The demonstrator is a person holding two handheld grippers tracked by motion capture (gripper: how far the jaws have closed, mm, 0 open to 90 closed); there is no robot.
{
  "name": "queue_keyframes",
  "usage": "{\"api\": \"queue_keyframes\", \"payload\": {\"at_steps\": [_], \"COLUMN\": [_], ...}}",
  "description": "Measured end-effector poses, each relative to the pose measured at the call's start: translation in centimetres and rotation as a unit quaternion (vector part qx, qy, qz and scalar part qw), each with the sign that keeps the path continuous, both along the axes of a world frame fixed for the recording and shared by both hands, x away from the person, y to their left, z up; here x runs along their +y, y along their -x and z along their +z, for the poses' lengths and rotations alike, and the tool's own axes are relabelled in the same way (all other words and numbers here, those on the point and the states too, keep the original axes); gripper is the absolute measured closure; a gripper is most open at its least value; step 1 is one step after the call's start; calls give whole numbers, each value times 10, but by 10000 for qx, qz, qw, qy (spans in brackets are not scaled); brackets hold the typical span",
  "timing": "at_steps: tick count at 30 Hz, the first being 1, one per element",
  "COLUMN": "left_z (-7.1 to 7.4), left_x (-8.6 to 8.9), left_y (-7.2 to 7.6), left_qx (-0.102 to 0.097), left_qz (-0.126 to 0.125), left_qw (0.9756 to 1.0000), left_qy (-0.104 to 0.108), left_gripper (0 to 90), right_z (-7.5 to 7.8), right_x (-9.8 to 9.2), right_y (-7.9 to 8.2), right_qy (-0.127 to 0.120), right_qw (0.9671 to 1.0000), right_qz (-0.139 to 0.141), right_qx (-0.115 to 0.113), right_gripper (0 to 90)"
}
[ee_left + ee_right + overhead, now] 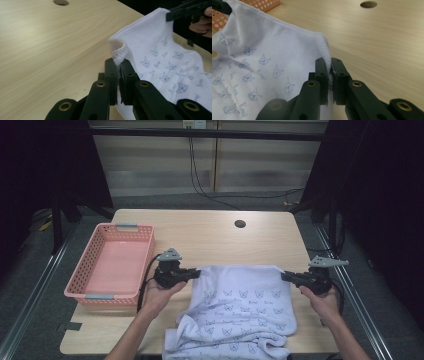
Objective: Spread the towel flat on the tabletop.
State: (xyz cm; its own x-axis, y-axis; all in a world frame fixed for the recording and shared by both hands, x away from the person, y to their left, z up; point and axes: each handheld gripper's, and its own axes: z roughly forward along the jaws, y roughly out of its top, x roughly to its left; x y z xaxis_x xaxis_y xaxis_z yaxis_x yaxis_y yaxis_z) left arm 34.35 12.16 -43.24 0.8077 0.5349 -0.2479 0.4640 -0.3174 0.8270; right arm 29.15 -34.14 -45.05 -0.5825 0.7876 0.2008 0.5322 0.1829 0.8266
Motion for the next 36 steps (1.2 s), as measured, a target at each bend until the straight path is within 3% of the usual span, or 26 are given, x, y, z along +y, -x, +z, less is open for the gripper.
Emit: {"api": "queue_keyframes", "payload": {"at_steps": [7,9,12,16,25,29,34,36], "left_z": [29,35,46,59,69,71,70,65], "left_x": [37,41,45,53,62,58,49,44], "left_y": [-7,-9,-15,-33,-72,-91,-116,-125], "left_qx": [-293,-329,-462,-541,-531,-495,-488,-422], "left_qz": [376,401,495,735,1040,1183,1191,1258], "left_qw": [9987,9983,9975,9955,9930,9916,9915,9911], "left_qy": [183,270,217,266,149,159,164,50], "left_gripper": [865,865,865,865,864,864,860,824], "right_z": [40,50,63,80,92,95,99,97], "right_x": [-2,-3,1,11,26,29,27,26], "right_y": [-9,-13,-20,-36,-80,-103,-127,-135], "right_qy": [-142,-188,-204,-249,-207,-203,-58,29], "right_qw": [9991,9986,9976,9964,9964,9959,9952,9943], "right_qz": [-56,-89,-69,-32,-78,-219,-530,-707], "right_qx": [-405,-495,-659,-812,-823,-848,-815,-794], "right_gripper": [849,849,849,849,848,848,847,821]}}
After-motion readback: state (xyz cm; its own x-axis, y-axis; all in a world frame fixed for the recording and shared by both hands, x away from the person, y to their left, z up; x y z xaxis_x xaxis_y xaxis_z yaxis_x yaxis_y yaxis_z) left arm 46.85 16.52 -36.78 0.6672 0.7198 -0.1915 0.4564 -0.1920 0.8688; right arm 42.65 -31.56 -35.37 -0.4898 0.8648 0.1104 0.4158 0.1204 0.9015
